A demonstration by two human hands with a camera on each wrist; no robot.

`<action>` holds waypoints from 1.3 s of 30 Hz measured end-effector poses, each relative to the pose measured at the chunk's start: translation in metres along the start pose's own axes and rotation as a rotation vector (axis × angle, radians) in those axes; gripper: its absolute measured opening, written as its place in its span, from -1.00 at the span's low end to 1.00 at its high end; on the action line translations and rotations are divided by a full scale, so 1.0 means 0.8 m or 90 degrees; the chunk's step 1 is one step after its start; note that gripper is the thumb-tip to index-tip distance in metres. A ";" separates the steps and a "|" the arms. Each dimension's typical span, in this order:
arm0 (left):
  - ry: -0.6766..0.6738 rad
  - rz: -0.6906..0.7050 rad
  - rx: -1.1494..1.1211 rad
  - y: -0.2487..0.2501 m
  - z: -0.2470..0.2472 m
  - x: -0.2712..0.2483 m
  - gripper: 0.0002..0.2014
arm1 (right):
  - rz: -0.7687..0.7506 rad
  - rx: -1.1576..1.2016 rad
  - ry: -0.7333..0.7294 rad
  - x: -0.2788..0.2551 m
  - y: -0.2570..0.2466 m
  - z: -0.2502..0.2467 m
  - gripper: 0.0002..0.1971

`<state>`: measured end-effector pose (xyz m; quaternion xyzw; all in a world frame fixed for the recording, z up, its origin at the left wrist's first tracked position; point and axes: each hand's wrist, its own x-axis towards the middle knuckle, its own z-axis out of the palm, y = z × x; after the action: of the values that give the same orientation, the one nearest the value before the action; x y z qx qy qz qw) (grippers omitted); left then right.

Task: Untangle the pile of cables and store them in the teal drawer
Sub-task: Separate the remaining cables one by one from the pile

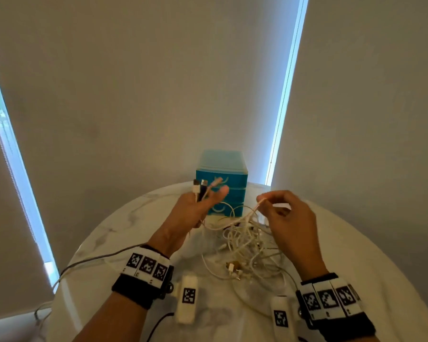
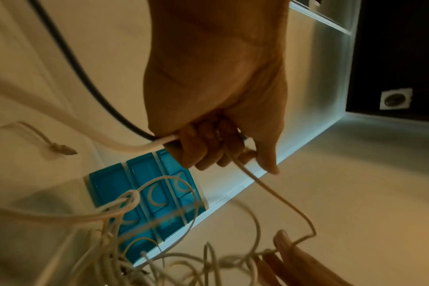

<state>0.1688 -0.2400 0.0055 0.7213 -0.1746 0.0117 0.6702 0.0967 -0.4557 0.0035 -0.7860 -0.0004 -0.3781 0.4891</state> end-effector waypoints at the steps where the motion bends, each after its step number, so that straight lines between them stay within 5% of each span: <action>1: -0.033 0.010 0.026 -0.001 0.004 -0.002 -0.70 | 0.002 0.014 0.014 -0.001 0.001 0.001 -0.94; 4: -0.105 0.023 0.059 -0.004 0.012 -0.001 -0.76 | -0.033 0.126 0.084 0.007 -0.018 -0.007 -0.89; 7: -0.184 -0.008 0.142 -0.008 0.018 -0.003 -0.81 | 0.040 0.139 -0.032 0.004 -0.015 0.004 -0.86; 9: -0.227 -0.017 0.225 -0.011 0.020 -0.004 -0.73 | 0.100 0.115 -0.099 -0.001 -0.010 0.009 -0.59; 12: -0.268 -0.031 0.255 -0.012 0.021 0.000 -0.66 | 0.000 0.170 -0.008 0.003 -0.029 -0.004 -0.62; 14: -0.243 -0.022 0.251 -0.011 0.021 0.002 -0.62 | -0.071 0.235 0.008 0.002 -0.035 -0.011 -0.63; 18: -0.148 0.032 0.209 -0.020 0.021 0.008 -0.58 | -0.022 0.281 -0.110 -0.008 -0.031 0.003 -0.74; 24: -0.190 0.041 0.149 -0.004 0.027 -0.002 -0.80 | -0.085 0.382 -0.114 -0.003 -0.035 0.000 -0.68; 29: -0.202 0.015 0.085 0.003 0.028 -0.010 -0.76 | -0.052 0.376 -0.091 0.001 -0.027 0.001 -0.63; 33: -0.067 0.054 0.002 0.002 0.026 -0.004 -0.84 | 0.065 0.204 -0.093 0.003 0.000 0.005 -0.54; 37: 0.023 0.075 -0.085 -0.003 0.020 0.005 -0.76 | 0.080 -0.037 -0.340 -0.004 0.030 0.016 -0.73; 39: 0.021 0.079 -0.090 -0.004 0.023 0.007 -0.76 | 0.056 -0.054 -0.365 -0.006 0.034 0.023 -0.81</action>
<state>0.1706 -0.2590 0.0023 0.6599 -0.2087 0.0527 0.7199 0.1144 -0.4543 -0.0246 -0.8799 -0.0887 -0.1185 0.4516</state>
